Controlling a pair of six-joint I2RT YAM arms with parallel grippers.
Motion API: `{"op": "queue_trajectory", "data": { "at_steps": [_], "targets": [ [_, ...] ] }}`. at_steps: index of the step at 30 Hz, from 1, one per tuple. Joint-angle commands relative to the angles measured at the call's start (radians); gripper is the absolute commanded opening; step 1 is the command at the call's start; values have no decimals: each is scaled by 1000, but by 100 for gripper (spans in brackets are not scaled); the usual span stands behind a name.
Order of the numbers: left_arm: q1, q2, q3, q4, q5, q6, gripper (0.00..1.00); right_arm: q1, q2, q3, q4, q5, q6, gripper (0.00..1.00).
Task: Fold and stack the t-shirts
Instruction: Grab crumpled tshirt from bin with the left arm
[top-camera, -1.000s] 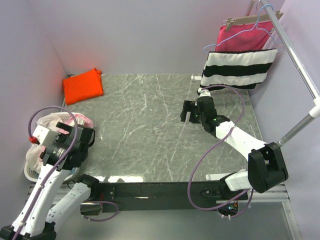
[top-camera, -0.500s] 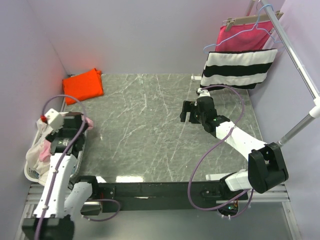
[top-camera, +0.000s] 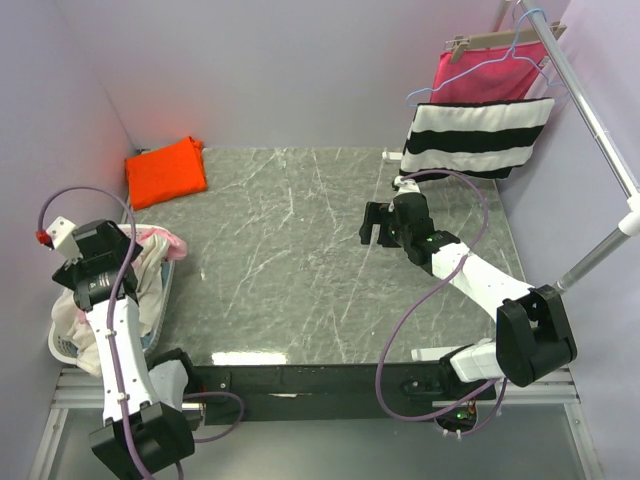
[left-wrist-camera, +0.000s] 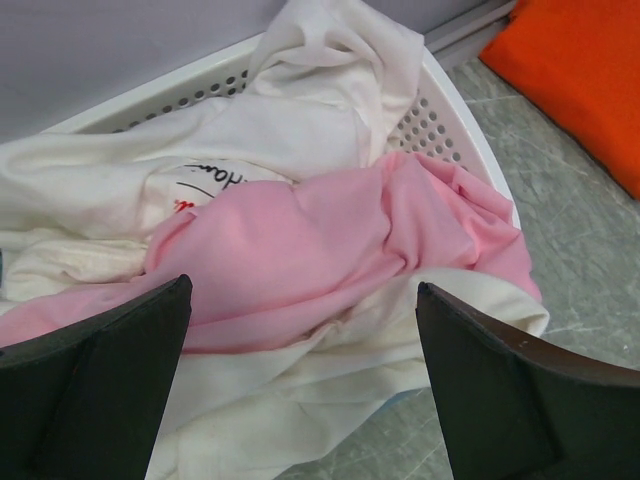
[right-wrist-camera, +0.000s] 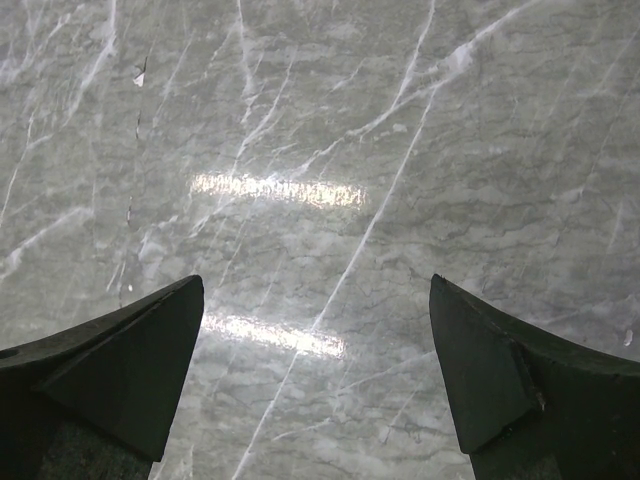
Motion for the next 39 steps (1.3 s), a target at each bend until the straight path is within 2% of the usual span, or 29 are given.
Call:
{"op": "queue_trajectory", "data": {
  "at_steps": [1,5,12,17,23,25,28,29,33,34,35,36,37,39],
  "targets": [
    [40,5,28,0,42,33,99,5,0,-1,39,-22,-14,100],
    [47,10,35,-10,55,7,100,4,35,30,25,-68,-9,100],
    [70,28,65,-47,41,-47,99,5,57,40,13,-56,-12,100],
    [100,53,88,-56,-36,-52,99,5,78,51,7,-57,-14,100],
    [139,174,77,-61,125,-33,99,4,100,62,1,-68,-15,100],
    [139,186,87,-50,148,-18,95,7,95,56,5,-62,-15,100],
    [139,180,70,-33,156,2,80,3,101,60,2,-59,-15,100],
    [139,180,70,-30,163,2,68,5,103,62,4,-60,-15,100],
    [137,182,77,-32,206,16,42,7,115,68,4,-71,-12,100],
    [139,177,77,-32,211,19,34,7,114,66,5,-69,-12,100],
    [137,176,81,-33,212,19,16,5,114,65,5,-68,-12,100],
    [139,176,82,-35,216,20,7,5,114,66,7,-65,-12,100],
    [139,174,82,-33,222,23,1,7,112,63,7,-62,-12,100],
    [137,176,87,-33,238,30,1,7,112,63,5,-62,-12,100]
  ]
}}
